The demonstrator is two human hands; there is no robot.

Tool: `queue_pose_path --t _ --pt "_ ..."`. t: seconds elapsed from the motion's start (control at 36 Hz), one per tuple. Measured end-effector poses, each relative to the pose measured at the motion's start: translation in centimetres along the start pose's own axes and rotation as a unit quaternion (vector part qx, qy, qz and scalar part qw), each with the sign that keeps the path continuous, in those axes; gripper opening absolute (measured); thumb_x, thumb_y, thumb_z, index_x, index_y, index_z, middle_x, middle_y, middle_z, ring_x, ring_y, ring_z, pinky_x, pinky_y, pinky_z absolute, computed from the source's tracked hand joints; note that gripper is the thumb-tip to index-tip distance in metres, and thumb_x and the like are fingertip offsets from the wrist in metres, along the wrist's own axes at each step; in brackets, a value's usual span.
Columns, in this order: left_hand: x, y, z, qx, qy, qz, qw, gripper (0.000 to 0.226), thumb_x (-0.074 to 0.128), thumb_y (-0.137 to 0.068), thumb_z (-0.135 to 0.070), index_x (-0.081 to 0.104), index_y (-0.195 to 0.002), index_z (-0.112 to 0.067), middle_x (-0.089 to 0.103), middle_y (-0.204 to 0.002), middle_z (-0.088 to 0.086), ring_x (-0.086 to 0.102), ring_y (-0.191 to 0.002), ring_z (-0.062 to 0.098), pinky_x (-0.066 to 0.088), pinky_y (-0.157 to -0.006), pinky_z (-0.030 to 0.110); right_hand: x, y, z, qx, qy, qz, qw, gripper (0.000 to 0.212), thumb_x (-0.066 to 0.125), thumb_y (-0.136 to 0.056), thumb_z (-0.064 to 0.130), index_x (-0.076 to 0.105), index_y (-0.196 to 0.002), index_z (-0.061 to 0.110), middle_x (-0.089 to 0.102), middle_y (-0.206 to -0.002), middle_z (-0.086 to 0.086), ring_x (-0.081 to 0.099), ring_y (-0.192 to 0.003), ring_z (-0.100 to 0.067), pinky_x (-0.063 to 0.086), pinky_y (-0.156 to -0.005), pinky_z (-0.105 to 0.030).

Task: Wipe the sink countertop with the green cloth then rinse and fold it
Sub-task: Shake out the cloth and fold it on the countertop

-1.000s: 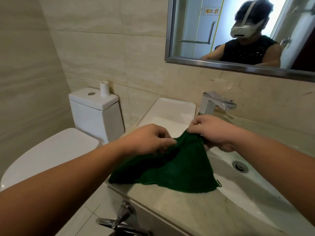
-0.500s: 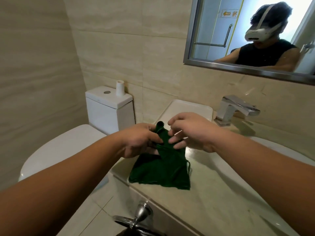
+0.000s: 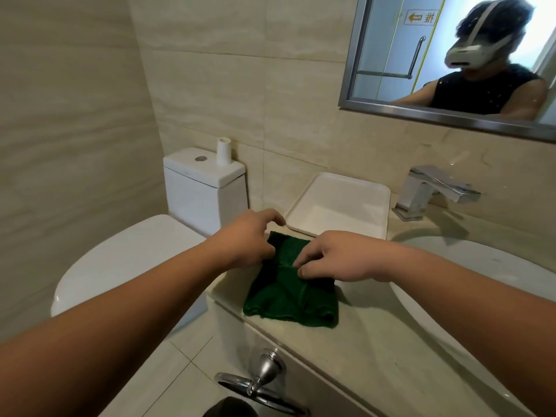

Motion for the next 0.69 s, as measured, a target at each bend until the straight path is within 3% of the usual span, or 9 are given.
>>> queue_pose_path --t 0.06,0.14,0.19,0.28,0.39,0.47,0.58,0.69 --pt "-0.2 1.0 -0.3 0.063 -0.057 0.019 0.996 0.044 0.075 -0.091 -0.020 0.066 -0.126 -0.044 0.053 -0.127 -0.009 0.058 -0.111 0.013 0.048 -0.087 0.026 0.2 0.2 0.3 -0.011 -0.035 0.019 0.999 0.027 0.068 -0.092 0.040 0.077 -0.117 0.037 0.075 -0.111 0.013 0.069 -0.103 -0.009 0.056 -0.099 -0.037" --pt "-0.5 2.5 -0.1 0.109 -0.051 0.085 0.989 0.025 0.068 -0.097 -0.017 0.076 -0.107 -0.039 0.063 -0.114 -0.015 0.060 -0.105 0.005 0.052 -0.092 0.028 0.8 0.7 0.7 -0.048 -0.107 0.057 0.991 0.034 0.068 -0.092 0.034 0.072 -0.124 0.044 0.072 -0.121 0.016 0.067 -0.111 -0.007 0.054 -0.103 -0.039" --pt "-0.7 3.2 0.2 0.124 -0.074 0.099 0.985 0.021 0.064 -0.100 -0.017 0.077 -0.104 -0.033 0.067 -0.111 -0.013 0.063 -0.103 0.004 0.053 -0.094 0.029 0.7 0.9 1.0 -0.082 -0.175 0.071 0.979 0.040 0.065 -0.091 0.026 0.072 -0.127 0.039 0.074 -0.123 0.014 0.066 -0.116 -0.010 0.052 -0.103 -0.041" --pt "-0.8 4.2 0.6 0.139 -0.133 0.094 0.977 0.021 0.062 -0.100 -0.016 0.077 -0.097 -0.030 0.067 -0.115 -0.013 0.062 -0.103 0.006 0.052 -0.097 0.032 -0.2 1.4 0.5 -0.093 -0.258 0.046 0.961 0.033 0.064 -0.091 0.016 0.074 -0.122 0.024 0.079 -0.112 -0.001 0.071 -0.101 -0.020 0.053 -0.081 -0.037" --pt "-0.9 5.8 -0.1 0.220 -0.144 0.081 0.962 0.017 0.065 -0.096 -0.043 0.067 -0.113 -0.038 0.057 -0.122 -0.016 0.054 -0.111 0.006 0.053 -0.096 0.036 -0.4 2.5 -0.9 -0.094 -0.077 0.016 0.992 0.013 0.072 -0.092 0.032 0.076 -0.105 0.029 0.076 -0.093 0.006 0.070 -0.085 -0.014 0.054 -0.078 -0.033" --pt "0.0 6.9 -0.3 0.264 -0.175 0.111 0.942 0.049 0.069 -0.085 -0.074 0.059 -0.120 -0.042 0.053 -0.122 -0.017 0.050 -0.111 0.004 0.053 -0.091 0.031 1.1 3.6 -1.4 -0.089 0.136 0.038 0.986 0.043 0.072 -0.082 0.064 0.068 -0.117 0.039 0.067 -0.104 0.014 0.062 -0.094 -0.004 0.053 -0.087 -0.032" --pt "1.1 7.7 0.5 0.299 -0.237 0.112 0.918 0.060 0.077 -0.084 -0.064 0.059 -0.133 -0.034 0.053 -0.131 -0.009 0.048 -0.118 0.009 0.050 -0.095 0.028 3.1 5.5 -1.8 -0.126 0.298 -0.009 0.946 0.078 0.055 -0.075 0.088 0.051 -0.137 0.041 0.053 -0.119 0.016 0.051 -0.109 -0.007 0.050 -0.092 -0.031" --pt "0.7 8.6 0.6 0.314 -0.229 0.114 0.914 0.044 0.079 -0.091 -0.047 0.065 -0.128 -0.029 0.058 -0.129 -0.007 0.052 -0.115 0.009 0.051 -0.092 0.028 4.6 7.2 -2.4 -0.155 0.324 -0.052 0.932 0.074 0.049 -0.080 0.084 0.047 -0.138 0.039 0.050 -0.123 0.013 0.048 -0.114 -0.010 0.050 -0.092 -0.033"
Point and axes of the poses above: each hand's wrist, its own y-axis away from the middle knuckle, its own x-axis out of the palm, z = x × y, the point moved 3 cm from there along -y, towards the middle knuckle
